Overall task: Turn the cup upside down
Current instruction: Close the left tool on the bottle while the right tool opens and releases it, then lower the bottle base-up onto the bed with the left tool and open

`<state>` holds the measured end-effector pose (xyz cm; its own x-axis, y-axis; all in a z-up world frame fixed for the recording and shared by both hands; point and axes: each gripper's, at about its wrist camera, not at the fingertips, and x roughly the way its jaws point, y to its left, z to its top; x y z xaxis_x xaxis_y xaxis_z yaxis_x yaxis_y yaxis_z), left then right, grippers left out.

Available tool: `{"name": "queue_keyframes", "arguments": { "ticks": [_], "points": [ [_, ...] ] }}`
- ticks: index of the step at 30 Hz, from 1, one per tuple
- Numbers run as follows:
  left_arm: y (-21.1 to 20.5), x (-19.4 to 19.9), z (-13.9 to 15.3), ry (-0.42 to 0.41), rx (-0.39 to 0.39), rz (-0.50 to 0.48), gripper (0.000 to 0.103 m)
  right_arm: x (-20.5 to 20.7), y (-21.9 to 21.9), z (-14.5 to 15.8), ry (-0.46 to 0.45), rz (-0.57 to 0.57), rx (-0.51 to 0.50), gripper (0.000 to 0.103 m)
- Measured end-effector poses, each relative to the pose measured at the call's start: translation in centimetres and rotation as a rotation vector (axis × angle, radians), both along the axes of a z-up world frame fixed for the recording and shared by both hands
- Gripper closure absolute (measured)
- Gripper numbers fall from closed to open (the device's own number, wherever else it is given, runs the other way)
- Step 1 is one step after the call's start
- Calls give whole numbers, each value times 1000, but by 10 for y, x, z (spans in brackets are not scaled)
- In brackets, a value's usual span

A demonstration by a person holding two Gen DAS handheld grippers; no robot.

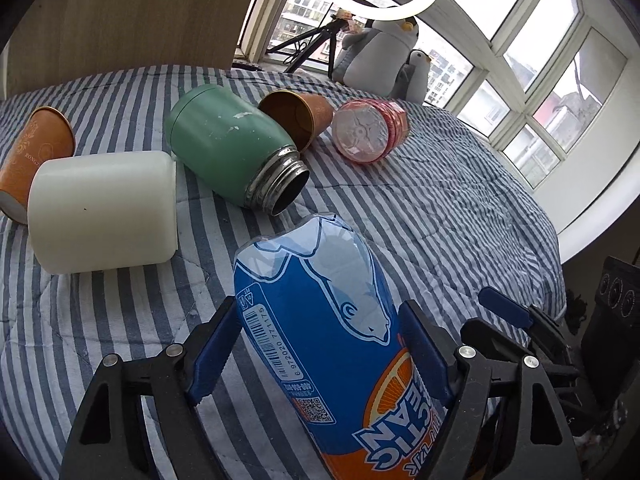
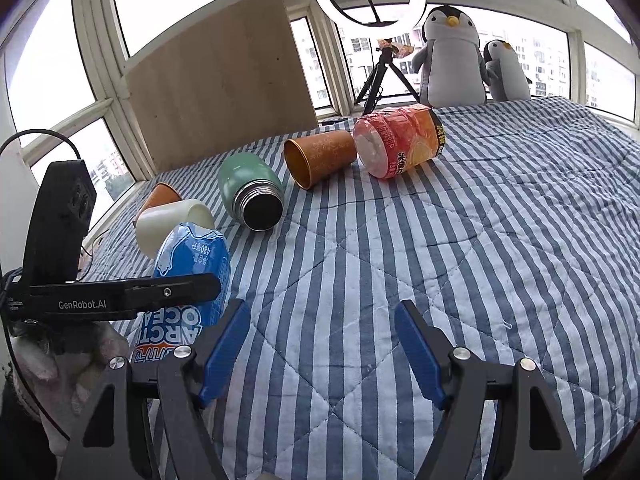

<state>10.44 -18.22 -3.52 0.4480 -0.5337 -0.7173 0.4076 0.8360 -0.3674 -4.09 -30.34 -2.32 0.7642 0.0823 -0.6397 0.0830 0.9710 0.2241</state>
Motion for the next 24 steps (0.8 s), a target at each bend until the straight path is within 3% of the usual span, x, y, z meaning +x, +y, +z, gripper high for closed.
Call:
{"name": "queue_keyframes", "arguments": {
  "ticks": [4,9,15,24],
  "points": [
    [-5,-5,19,-144,38,0,21,3,0,1,-10,-3,0,32],
    [-21,-13,33,-353,152,6,22,7,-3,1,-27,-18,9,32],
    [-43,-12,31,-439,231,-19,23,9,-13,-4,-33,-44,15,32],
    [-74,-6,23,-442,260,-85,28,8,-29,-7,-43,-81,23,32]
  ]
}}
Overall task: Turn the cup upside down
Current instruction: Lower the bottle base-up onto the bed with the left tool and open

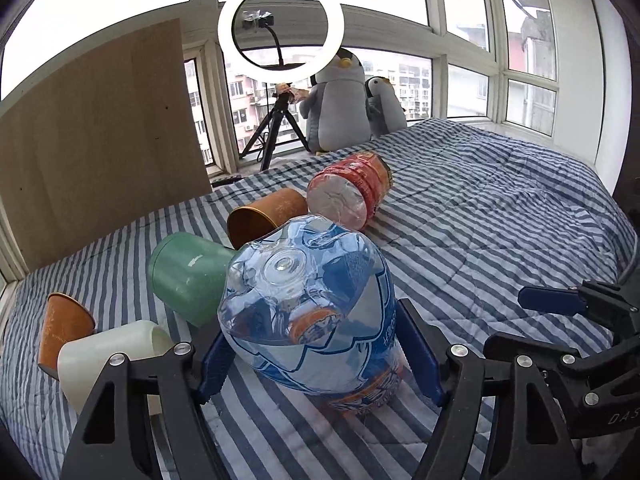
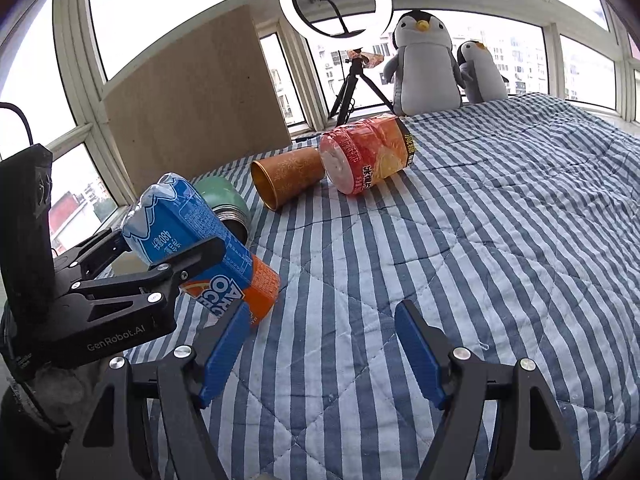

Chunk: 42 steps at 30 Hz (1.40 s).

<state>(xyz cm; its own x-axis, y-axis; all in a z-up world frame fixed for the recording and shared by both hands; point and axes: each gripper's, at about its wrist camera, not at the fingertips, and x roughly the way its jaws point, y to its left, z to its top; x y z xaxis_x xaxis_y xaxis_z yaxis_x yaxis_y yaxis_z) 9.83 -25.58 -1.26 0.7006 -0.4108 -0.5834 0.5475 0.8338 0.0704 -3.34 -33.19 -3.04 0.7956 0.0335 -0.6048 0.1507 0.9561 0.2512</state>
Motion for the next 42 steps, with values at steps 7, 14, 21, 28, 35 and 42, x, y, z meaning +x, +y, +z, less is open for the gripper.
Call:
{"name": "queue_keyframes", "arguments": {
  "ticks": [7,14,21,28,35,42],
  "points": [
    [-11,0,-6,14,-5,-30,28,1,-5,0,-14,-17,-17,32],
    [-17,-4,-8,4,-1,-43,28,0,-3,1,-28,-25,-52,32],
    [-15,-10,-5,-20,-1,-54,13,-4,-8,2,-35,-38,-45,32],
    [-7,-13,-2,-32,-6,-49,7,-9,-5,7,-49,-48,-60,32],
    [11,-24,3,-52,-4,-34,6,-20,-2,18,-75,-65,-62,32],
    [47,-45,14,-119,-15,13,2,-26,12,29,-120,-73,-89,32]
  ]
}}
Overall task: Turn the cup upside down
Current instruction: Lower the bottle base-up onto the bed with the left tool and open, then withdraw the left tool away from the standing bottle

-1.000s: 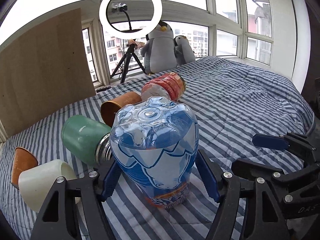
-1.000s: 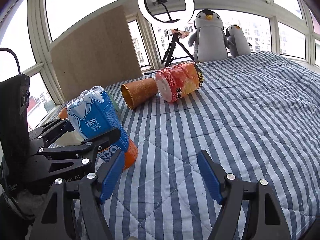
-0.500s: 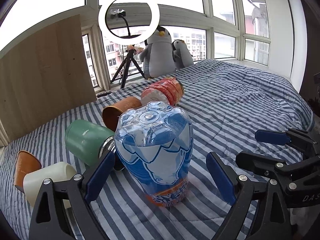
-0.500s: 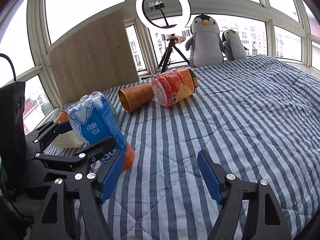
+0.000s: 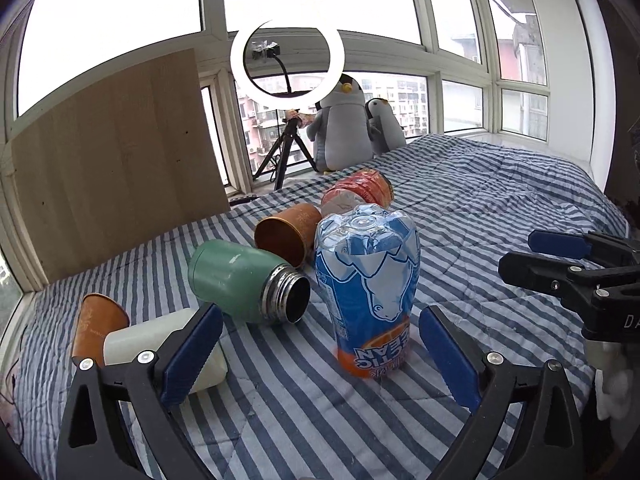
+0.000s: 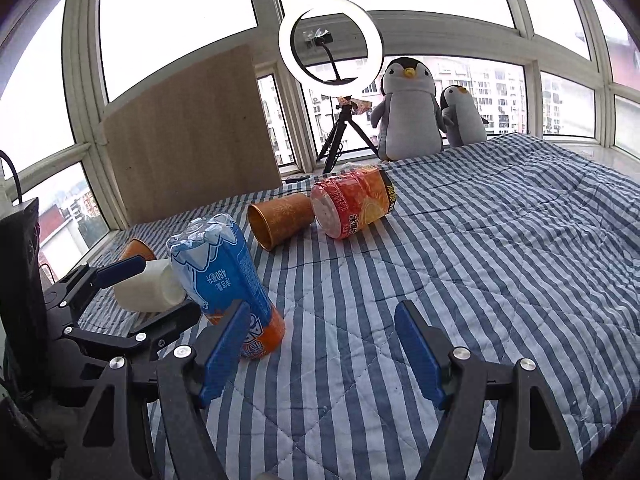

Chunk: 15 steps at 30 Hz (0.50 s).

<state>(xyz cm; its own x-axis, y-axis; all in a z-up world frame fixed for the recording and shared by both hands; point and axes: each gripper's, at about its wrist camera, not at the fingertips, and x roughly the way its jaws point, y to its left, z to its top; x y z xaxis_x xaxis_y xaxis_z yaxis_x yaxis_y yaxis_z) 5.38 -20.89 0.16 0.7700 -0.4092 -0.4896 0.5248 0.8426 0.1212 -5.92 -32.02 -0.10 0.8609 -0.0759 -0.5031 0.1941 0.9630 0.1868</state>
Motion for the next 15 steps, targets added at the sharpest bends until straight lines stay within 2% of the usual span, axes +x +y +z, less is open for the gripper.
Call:
{"name": "queue_keyframes", "arguments": {
  "ticks": [5,11,15],
  "points": [
    [39,-17,5,-40,-80,86,1,0,19,3,-51,7,-24,32],
    [80,-44,11,-182,-167,207,1,0,49,5,-155,-7,-119,31],
    [101,-54,13,-227,-239,262,1,3,60,4,-203,-7,-164,27]
  ]
}}
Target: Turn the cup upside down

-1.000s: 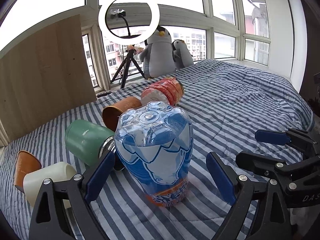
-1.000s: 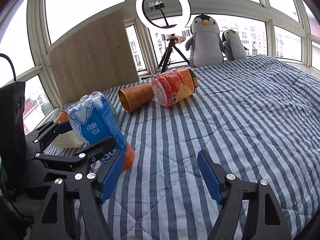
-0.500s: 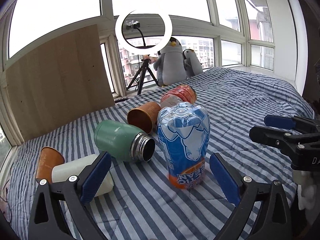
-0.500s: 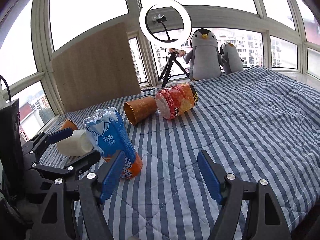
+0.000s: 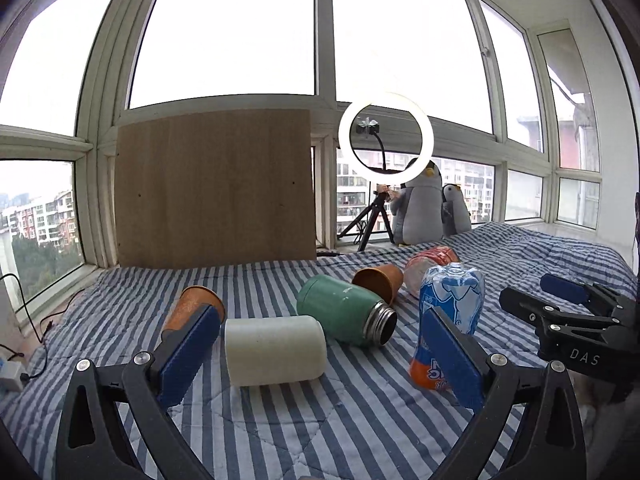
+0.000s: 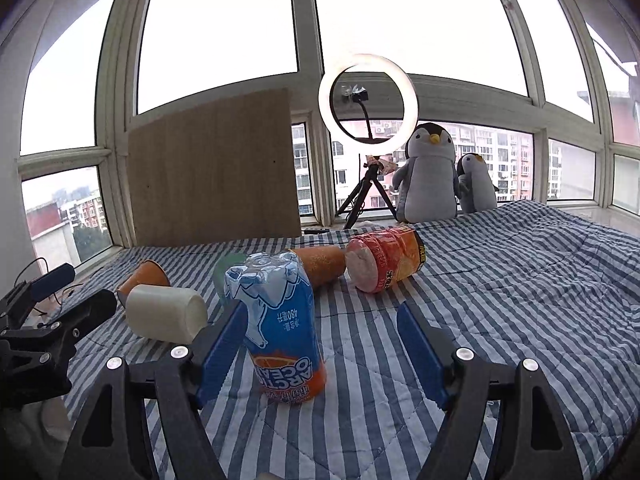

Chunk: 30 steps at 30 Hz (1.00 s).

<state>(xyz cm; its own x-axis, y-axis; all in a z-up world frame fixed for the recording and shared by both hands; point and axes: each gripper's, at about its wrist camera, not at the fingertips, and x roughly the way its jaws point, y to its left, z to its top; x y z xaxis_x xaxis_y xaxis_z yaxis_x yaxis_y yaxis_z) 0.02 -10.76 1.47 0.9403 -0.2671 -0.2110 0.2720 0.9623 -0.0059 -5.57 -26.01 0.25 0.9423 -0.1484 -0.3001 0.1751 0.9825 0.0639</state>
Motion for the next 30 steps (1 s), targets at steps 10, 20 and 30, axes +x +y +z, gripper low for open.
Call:
{"name": "queue_keyframes", "arguments": {
  "ticks": [10,20,30],
  "points": [
    [14,-16,-7,-107,-38,77,1,6,6,-7,-76,9,-67,24],
    [10,-16,-14,-104,-39,93,1,-6,1,-7,-154,-32,-43,24],
    [11,-19,-15,-121,-43,109,1,-12,6,-5,-200,-57,-79,24]
  ]
}}
